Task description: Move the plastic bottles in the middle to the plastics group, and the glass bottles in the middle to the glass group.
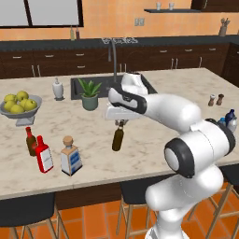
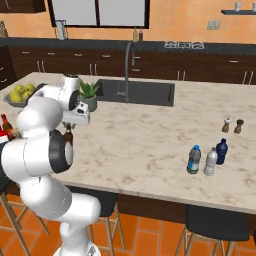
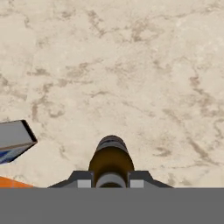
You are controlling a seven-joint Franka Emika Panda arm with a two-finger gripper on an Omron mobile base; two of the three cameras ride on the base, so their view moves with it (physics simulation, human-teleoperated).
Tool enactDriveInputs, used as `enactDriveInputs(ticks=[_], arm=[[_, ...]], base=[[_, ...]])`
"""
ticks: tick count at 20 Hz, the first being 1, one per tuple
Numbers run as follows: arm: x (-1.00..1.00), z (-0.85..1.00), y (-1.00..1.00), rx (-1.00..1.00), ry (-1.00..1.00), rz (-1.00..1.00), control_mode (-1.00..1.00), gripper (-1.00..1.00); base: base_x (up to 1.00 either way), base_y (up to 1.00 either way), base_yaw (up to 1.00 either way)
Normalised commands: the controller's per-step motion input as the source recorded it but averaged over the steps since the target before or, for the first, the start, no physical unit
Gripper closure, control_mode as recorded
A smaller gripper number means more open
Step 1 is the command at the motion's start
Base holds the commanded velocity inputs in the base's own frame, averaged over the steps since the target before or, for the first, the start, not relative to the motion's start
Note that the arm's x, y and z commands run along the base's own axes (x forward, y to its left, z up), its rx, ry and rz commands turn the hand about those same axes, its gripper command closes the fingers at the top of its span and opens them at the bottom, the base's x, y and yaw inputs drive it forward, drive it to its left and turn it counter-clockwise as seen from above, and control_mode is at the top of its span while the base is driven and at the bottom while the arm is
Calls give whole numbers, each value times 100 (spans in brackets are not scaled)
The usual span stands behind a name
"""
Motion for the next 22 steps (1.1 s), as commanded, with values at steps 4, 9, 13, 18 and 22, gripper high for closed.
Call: enactDriveInputs(ticks=[4, 9, 13, 18, 22], arm=[[-12, 6, 92, 0, 0, 0, -100, 100], [16, 1, 80, 0, 0, -1, -100, 100], [13, -1, 60, 0, 0, -2, -100, 100], [4, -2, 49, 0, 0, -7, -100, 100], [14, -11, 31, 0, 0, -11, -100, 100]], base=[[0, 0, 0], [0, 0, 0], [0, 0, 0], [0, 0, 0], [0, 0, 0]])
